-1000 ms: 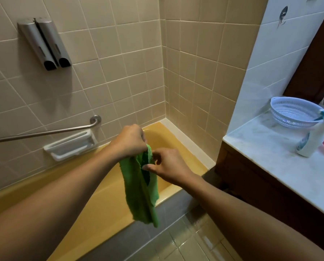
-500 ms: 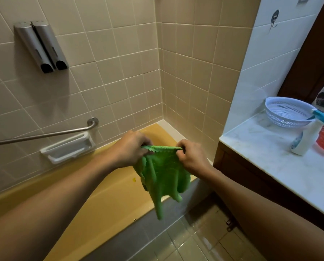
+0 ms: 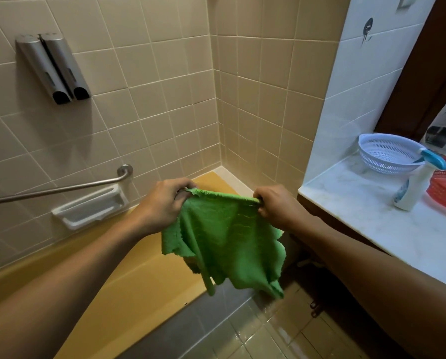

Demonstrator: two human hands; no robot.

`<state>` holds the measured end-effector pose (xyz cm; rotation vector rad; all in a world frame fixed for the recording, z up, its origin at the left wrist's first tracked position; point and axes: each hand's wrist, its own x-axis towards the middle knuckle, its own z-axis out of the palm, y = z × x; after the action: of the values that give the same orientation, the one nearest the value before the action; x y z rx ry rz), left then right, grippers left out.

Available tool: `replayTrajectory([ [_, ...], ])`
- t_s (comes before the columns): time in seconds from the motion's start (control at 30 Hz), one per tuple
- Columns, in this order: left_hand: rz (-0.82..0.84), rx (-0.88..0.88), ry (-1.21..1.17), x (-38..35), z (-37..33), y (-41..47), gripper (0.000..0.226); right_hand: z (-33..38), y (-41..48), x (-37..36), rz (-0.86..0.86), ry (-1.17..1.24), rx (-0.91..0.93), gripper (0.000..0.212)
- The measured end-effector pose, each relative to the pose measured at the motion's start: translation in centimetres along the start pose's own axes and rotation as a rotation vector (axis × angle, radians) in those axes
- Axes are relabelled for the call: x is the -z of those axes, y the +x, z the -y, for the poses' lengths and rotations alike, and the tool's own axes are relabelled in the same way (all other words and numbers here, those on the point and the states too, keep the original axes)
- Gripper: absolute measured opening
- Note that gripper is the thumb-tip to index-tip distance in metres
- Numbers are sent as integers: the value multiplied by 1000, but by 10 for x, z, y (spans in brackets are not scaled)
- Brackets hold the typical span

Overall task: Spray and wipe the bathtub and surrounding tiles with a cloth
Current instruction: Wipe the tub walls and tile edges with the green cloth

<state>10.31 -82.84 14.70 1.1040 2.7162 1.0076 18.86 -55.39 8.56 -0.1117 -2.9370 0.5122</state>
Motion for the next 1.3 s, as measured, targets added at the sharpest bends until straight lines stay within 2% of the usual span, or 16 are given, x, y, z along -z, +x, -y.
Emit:
replayTrajectory([
  [0.1, -31, 25, -41, 5, 8, -2, 21, -8, -7, -1, -71, 151, -67, 23],
  [0.2, -58, 52, -56, 11, 16, -5, 18, -10, -18, 3, -91, 290, -20, 25],
  [0.3, -54, 83, -31, 19, 25, -9, 19, -10, -27, 6, -103, 321, 22, 15],
  [0.37, -45, 88, -9, 25, 28, -12, 23, -7, -32, 7, -83, 281, 68, 15],
  [0.43, -41, 75, -3, 30, 26, -14, 21, -1, -36, 8, -27, 193, 163, 32],
  [0.5, -43, 53, 14, 33, 21, -14, 19, 7, -38, 9, 80, 81, 242, 38],
  [0.6, -6, 20, 40, 38, 18, -17, 13, 15, -36, 11, 198, -109, 281, 20],
  [0.7, 103, -10, 41, 41, 23, -24, 6, 17, -32, 9, 187, -188, 183, 4],
  [0.8, 242, -84, 133, 45, 34, -30, 9, 16, -31, 4, 115, -119, 75, 17],
  [0.9, 348, -137, 402, 48, 58, -36, 12, 13, -34, 7, 87, 5, 32, 24],
  [0.97, 354, -119, 546, 46, 82, -43, 7, 12, -35, 12, 63, 38, 40, 27],
  [1.07, 218, -44, 573, 33, 113, -58, 15, 12, -35, 20, 21, 8, 99, 24],
  [1.17, -30, 141, 427, 9, 124, -67, 5, 7, -34, 32, -73, 48, 170, 15],
  [1.23, -185, 255, 298, -12, 126, -61, 18, 0, -34, 39, -83, 53, 225, 13],
  [1.3, -295, 269, 44, -33, 115, -48, 32, -6, -34, 44, -54, 52, 281, 16],
])
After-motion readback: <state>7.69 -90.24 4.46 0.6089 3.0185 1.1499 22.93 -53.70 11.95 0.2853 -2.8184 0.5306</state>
